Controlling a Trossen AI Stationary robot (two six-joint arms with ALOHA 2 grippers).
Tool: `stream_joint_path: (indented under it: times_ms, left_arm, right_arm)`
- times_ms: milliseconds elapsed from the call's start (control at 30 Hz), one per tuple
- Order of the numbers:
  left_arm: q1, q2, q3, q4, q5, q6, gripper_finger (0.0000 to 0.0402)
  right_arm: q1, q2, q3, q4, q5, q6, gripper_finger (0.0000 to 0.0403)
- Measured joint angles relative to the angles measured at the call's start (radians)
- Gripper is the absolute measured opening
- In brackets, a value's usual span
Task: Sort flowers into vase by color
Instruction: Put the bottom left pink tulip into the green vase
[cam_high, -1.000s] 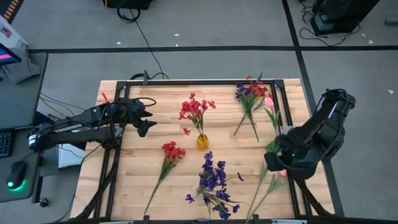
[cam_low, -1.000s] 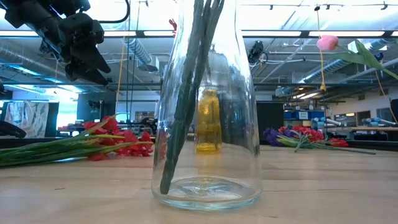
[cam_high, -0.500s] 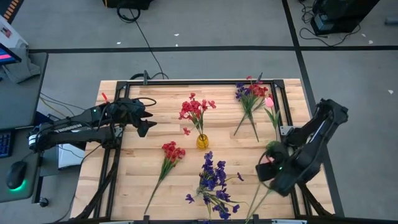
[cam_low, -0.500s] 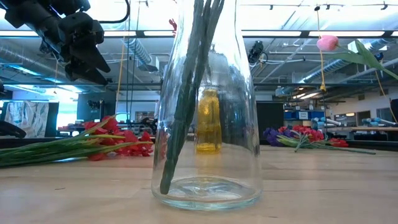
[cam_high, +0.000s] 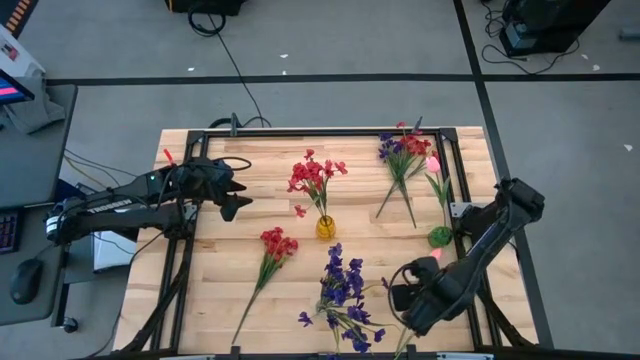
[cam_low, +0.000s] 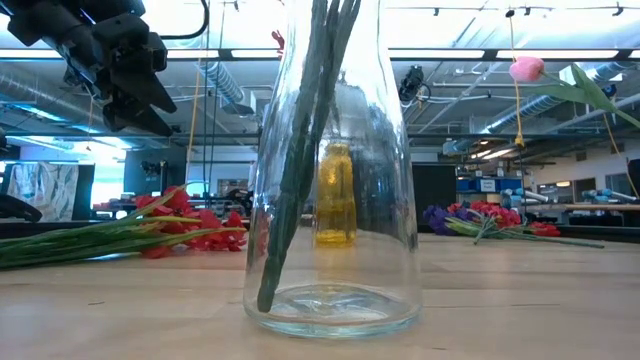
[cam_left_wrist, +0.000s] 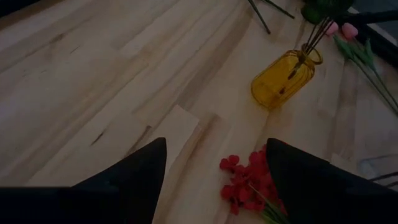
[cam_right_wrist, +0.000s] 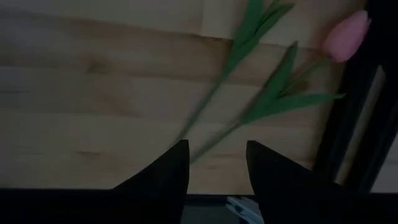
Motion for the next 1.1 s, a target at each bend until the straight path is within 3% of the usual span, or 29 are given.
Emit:
stream_joint_path:
  times_ms: [533,733,1100]
  left_arm:
    - [0.000,0.000,0.000,-0.001,0.038,-0.024,0.0280]
    - [0.000,0.000,0.000,-0.001,0.044,-0.024,0.0279]
    - [0.000,0.000,0.000,-0.001,0.047,-0.072,0.0279]
  right_arm:
    - [-0.038,0.039,-0.100,0.142,-0.001,0.041,0.0170]
    - [-0.037,0.039,-0.163,0.240,0.055,0.052,0.0170]
    - [-0.044,0.039,-0.282,0.287,0.013,0.103,0.0170]
